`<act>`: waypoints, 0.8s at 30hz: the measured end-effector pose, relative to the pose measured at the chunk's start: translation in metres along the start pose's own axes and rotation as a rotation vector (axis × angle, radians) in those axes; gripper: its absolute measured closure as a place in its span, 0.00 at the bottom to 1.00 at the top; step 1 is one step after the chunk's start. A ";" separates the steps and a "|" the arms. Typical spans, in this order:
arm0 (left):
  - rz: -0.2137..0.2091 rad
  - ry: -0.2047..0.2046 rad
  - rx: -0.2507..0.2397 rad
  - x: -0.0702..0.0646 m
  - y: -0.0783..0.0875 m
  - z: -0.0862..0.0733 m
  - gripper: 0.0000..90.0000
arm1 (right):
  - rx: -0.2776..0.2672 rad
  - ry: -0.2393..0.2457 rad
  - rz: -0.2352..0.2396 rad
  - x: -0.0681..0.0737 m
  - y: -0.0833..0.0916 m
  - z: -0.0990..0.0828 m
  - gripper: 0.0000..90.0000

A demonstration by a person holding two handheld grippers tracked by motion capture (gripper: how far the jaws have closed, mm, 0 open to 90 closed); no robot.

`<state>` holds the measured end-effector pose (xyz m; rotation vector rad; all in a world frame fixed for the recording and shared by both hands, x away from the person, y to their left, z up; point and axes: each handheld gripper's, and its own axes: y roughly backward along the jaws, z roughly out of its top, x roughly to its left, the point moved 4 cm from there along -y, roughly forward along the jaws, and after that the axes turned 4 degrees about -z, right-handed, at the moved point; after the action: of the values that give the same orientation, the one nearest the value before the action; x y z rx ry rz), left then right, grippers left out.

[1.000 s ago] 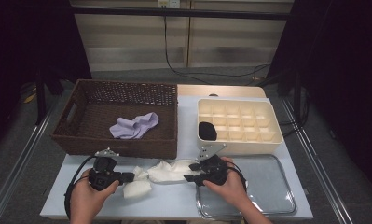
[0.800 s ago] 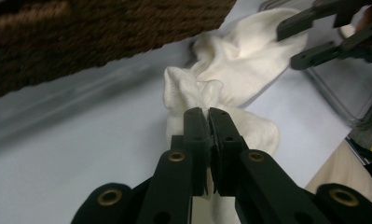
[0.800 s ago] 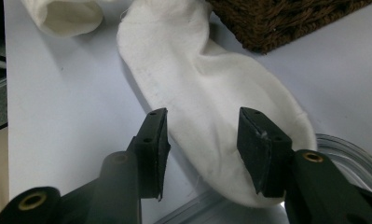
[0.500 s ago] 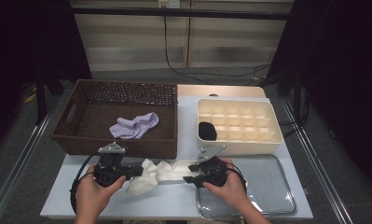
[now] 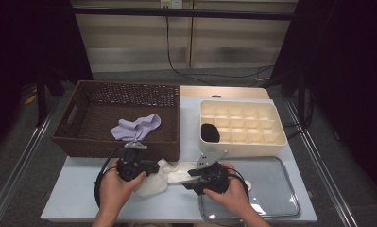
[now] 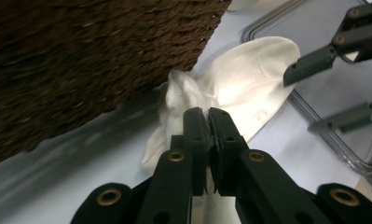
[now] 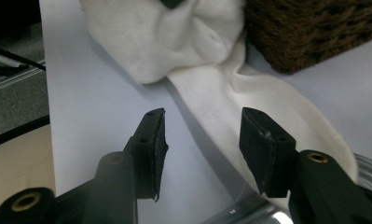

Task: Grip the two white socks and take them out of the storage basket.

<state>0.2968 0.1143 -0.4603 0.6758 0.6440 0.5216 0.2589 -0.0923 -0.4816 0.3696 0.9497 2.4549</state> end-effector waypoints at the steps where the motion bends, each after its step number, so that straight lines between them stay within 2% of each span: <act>1: 0.007 0.001 0.008 0.000 -0.003 0.001 0.96 | 0.004 0.003 0.002 0.003 -0.001 0.001 0.57; 5: 0.013 0.007 0.022 0.002 -0.006 0.000 0.96 | -0.007 0.027 0.029 0.016 -0.010 0.011 0.58; 9: 0.014 0.015 0.016 0.003 -0.005 -0.002 0.95 | 0.006 0.072 0.055 0.027 -0.028 0.021 0.63; 11: 0.009 0.020 0.008 0.002 -0.005 -0.002 0.95 | 0.011 0.079 0.055 0.029 -0.035 0.024 0.66; 13: -0.001 0.015 0.009 0.001 -0.004 -0.002 0.95 | 0.022 0.076 0.045 0.028 -0.042 0.027 0.70; 16: 0.000 0.006 0.011 0.000 -0.004 -0.002 0.94 | 0.040 0.083 0.033 0.027 -0.050 0.029 0.83; 17: -0.001 0.005 0.011 0.000 -0.004 -0.002 0.93 | 0.050 0.079 0.033 0.026 -0.052 0.029 0.91; 19: -0.004 0.003 -0.005 0.000 -0.003 -0.003 0.89 | 0.055 0.056 0.035 0.023 -0.053 0.029 0.99; 22: -0.008 -0.011 -0.013 0.001 0.003 -0.004 0.84 | 0.046 0.032 0.046 0.021 -0.052 0.031 1.00; 24: 0.005 -0.016 -0.031 0.002 0.009 -0.005 0.82 | 0.045 0.041 0.046 0.020 -0.048 0.031 1.00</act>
<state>0.2933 0.1235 -0.4577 0.6517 0.6178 0.5296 0.2711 -0.0336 -0.4909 0.3610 1.0260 2.4949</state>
